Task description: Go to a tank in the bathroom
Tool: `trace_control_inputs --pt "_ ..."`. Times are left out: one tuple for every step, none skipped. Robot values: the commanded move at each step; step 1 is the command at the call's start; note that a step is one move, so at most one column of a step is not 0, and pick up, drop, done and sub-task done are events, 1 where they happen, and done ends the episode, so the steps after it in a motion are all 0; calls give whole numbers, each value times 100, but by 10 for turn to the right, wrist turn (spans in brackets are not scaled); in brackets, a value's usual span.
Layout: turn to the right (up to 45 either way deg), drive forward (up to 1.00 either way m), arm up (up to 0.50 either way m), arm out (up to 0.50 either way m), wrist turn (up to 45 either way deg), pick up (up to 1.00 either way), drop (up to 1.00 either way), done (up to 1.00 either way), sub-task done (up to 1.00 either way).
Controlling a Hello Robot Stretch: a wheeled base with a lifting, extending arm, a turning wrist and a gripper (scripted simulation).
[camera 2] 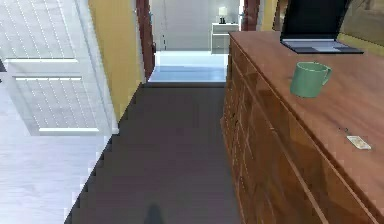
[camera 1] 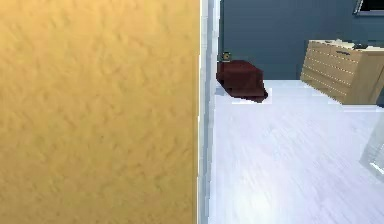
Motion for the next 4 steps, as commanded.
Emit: trace_control_inputs --pt "0 5 0 0 0 0 0 0 0" --pt "-450 0 0 0 0 0 0 0 0" --pt "-420 0 0 0 0 0 0 0 0" --pt "0 70 0 0 0 0 0 0 0"
